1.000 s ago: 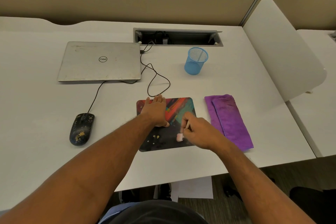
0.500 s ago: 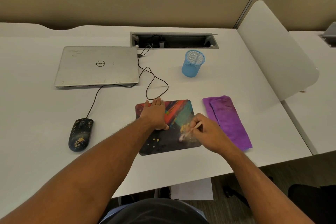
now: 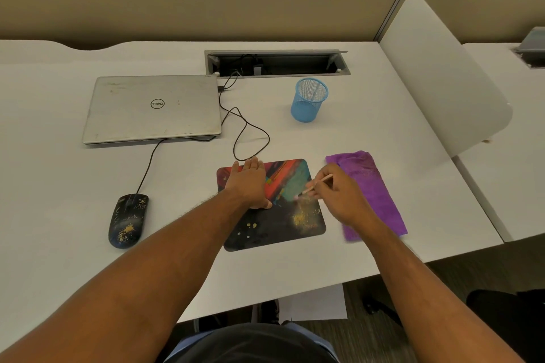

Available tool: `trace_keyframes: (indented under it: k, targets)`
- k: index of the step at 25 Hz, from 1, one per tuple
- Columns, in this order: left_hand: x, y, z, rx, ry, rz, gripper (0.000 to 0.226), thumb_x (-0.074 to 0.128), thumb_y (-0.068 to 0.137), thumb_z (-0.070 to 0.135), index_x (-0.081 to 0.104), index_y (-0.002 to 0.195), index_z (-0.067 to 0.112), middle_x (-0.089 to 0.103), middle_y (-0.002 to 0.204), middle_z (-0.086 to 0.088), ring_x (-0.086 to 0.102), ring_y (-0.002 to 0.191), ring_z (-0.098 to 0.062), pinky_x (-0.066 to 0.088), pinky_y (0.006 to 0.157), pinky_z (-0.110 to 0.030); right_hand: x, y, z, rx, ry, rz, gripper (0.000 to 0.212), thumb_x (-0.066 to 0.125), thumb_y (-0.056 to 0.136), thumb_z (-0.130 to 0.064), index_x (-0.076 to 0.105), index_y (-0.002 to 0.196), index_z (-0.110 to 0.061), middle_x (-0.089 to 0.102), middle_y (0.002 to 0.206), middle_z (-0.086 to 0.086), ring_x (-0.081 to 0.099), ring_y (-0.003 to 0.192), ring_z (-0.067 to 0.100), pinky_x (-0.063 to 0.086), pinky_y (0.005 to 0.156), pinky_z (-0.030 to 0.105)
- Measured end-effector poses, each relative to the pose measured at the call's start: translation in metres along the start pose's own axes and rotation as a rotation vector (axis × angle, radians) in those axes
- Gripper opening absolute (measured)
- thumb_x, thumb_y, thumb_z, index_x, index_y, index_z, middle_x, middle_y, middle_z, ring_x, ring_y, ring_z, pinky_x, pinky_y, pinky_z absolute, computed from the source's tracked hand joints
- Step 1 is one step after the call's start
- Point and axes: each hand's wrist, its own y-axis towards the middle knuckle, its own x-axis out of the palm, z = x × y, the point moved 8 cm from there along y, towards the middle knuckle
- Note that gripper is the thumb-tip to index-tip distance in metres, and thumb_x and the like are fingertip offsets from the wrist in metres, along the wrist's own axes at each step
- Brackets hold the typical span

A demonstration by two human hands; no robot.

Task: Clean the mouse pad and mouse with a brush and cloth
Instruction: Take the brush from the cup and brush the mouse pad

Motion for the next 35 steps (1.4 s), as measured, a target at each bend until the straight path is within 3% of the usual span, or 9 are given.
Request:
trace_keyframes:
  k: [2, 7, 11, 14, 18, 21, 24, 30, 35]
  targets:
    - [0.0, 0.0, 0.001, -0.003, -0.002, -0.003, 0.124, 0.075, 0.072, 0.063, 0.004, 0.158, 0.009, 0.005, 0.166, -0.012, 0.007, 0.152, -0.028, 0.005, 0.121, -0.052, 0.0, 0.002, -0.002, 0.008, 0.057, 0.041, 0.012, 0.053, 0.106, -0.023, 0.053, 0.095, -0.029, 0.071, 0.1, 0.0, 0.071, 0.092, 0.02, 0.06, 0.076, 0.037]
    - [0.001, 0.0, 0.001, -0.005, -0.008, -0.005, 0.124, 0.075, 0.073, 0.063, 0.002, 0.158, 0.009, 0.003, 0.166, -0.012, 0.005, 0.152, -0.027, 0.003, 0.12, -0.051, 0.014, 0.0, 0.005, 0.041, -0.129, -0.09, 0.005, 0.048, 0.107, -0.025, 0.052, 0.106, -0.023, 0.069, 0.101, 0.004, 0.071, 0.088, 0.017, 0.062, 0.074, 0.031]
    - [0.002, 0.001, 0.0, -0.005, -0.017, -0.012, 0.124, 0.075, 0.073, 0.062, 0.002, 0.158, 0.01, 0.003, 0.166, -0.012, 0.005, 0.152, -0.027, 0.002, 0.12, -0.051, -0.007, 0.003, 0.0, 0.022, 0.037, 0.066, 0.008, 0.051, 0.106, -0.022, 0.054, 0.098, -0.024, 0.071, 0.1, 0.003, 0.071, 0.091, 0.018, 0.061, 0.075, 0.035]
    - [0.003, 0.002, -0.001, -0.007, -0.022, -0.013, 0.124, 0.076, 0.073, 0.062, 0.002, 0.158, 0.011, 0.003, 0.166, -0.011, 0.005, 0.152, -0.027, 0.002, 0.12, -0.051, 0.007, 0.0, 0.002, 0.05, -0.041, 0.009, 0.006, 0.049, 0.107, -0.023, 0.054, 0.105, -0.02, 0.068, 0.102, 0.006, 0.069, 0.094, 0.02, 0.056, 0.071, 0.029]
    - [0.003, 0.002, -0.001, -0.01, -0.024, -0.008, 0.125, 0.076, 0.072, 0.062, 0.002, 0.158, 0.01, 0.003, 0.166, -0.012, 0.004, 0.152, -0.026, 0.001, 0.12, -0.05, 0.0, 0.002, 0.008, 0.065, -0.04, -0.027, 0.009, 0.048, 0.105, -0.02, 0.054, 0.097, -0.018, 0.072, 0.096, 0.007, 0.073, 0.089, 0.023, 0.062, 0.083, 0.046]
    - [0.004, 0.002, -0.001, -0.011, -0.023, -0.004, 0.125, 0.076, 0.072, 0.063, 0.002, 0.158, 0.01, 0.003, 0.166, -0.011, 0.005, 0.152, -0.027, 0.002, 0.12, -0.05, -0.019, 0.002, 0.007, 0.05, 0.101, 0.121, 0.008, 0.053, 0.105, -0.019, 0.055, 0.097, -0.018, 0.072, 0.099, 0.004, 0.072, 0.089, 0.018, 0.06, 0.079, 0.041]
    - [0.003, 0.003, -0.001, -0.013, -0.017, -0.007, 0.124, 0.076, 0.072, 0.063, 0.003, 0.158, 0.01, 0.003, 0.166, -0.011, 0.005, 0.152, -0.027, 0.002, 0.12, -0.051, -0.006, -0.002, 0.014, 0.085, 0.015, 0.055, 0.006, 0.053, 0.105, -0.021, 0.054, 0.099, -0.019, 0.068, 0.1, 0.004, 0.068, 0.094, 0.022, 0.056, 0.072, 0.033]
    - [0.002, 0.001, 0.0, -0.01, -0.016, -0.001, 0.124, 0.075, 0.073, 0.062, 0.003, 0.158, 0.01, 0.004, 0.166, -0.011, 0.005, 0.152, -0.027, 0.003, 0.12, -0.051, -0.026, 0.0, 0.013, 0.058, 0.033, 0.137, 0.008, 0.054, 0.103, -0.021, 0.056, 0.098, -0.016, 0.072, 0.099, 0.004, 0.07, 0.092, 0.024, 0.058, 0.077, 0.046]
    - [0.001, 0.0, 0.0, -0.009, -0.011, 0.0, 0.122, 0.075, 0.074, 0.062, 0.003, 0.158, 0.01, 0.004, 0.166, -0.011, 0.006, 0.152, -0.027, 0.004, 0.12, -0.051, -0.015, -0.008, 0.025, 0.128, -0.028, 0.042, 0.008, 0.052, 0.104, -0.02, 0.055, 0.1, -0.014, 0.07, 0.102, 0.009, 0.069, 0.097, 0.029, 0.057, 0.082, 0.048]
